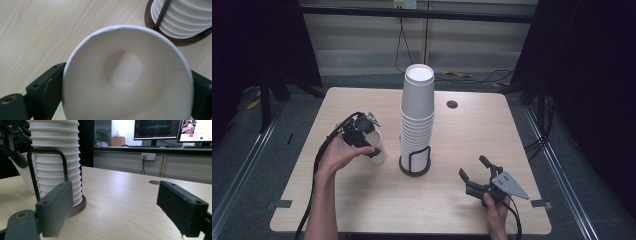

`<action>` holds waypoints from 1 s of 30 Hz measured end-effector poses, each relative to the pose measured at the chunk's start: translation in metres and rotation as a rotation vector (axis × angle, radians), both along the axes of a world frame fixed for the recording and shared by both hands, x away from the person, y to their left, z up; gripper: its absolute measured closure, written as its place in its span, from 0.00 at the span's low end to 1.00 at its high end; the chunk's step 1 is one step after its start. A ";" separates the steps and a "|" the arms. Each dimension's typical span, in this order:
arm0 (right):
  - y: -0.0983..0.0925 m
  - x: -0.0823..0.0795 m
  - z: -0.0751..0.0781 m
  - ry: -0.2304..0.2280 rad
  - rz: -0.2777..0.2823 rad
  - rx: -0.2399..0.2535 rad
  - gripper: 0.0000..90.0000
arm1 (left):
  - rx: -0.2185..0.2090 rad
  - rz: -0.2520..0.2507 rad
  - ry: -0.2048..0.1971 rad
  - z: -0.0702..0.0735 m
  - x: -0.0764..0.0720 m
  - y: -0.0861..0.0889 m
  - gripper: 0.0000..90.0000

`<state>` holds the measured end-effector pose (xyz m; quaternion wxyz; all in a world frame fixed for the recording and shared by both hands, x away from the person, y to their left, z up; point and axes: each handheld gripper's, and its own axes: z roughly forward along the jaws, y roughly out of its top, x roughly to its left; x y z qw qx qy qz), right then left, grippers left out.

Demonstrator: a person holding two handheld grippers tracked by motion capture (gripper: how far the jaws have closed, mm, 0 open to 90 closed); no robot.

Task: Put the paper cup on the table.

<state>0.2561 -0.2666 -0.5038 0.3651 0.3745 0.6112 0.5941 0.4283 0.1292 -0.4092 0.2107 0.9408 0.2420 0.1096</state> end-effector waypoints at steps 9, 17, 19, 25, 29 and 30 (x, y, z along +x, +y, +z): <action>0.000 0.000 0.000 -0.001 -0.001 0.000 0.15 | -0.074 -0.002 -0.035 -0.012 0.001 -0.005 0.05; 0.000 0.000 0.000 -0.001 0.000 0.000 0.15 | -0.138 0.016 -0.032 -0.020 0.000 -0.003 0.04; 0.000 0.000 0.000 0.000 -0.001 0.000 0.15 | -0.145 0.024 -0.042 -0.022 -0.001 -0.003 0.04; 0.000 0.000 0.000 0.000 -0.001 -0.001 0.15 | -0.182 0.030 -0.061 -0.029 -0.003 0.001 0.06; 0.000 0.000 0.000 -0.001 -0.001 -0.001 0.15 | -0.213 0.035 -0.066 -0.032 -0.005 0.005 0.06; 0.000 0.000 0.000 -0.001 -0.001 -0.001 0.15 | -0.227 0.037 -0.069 -0.033 -0.005 0.006 0.06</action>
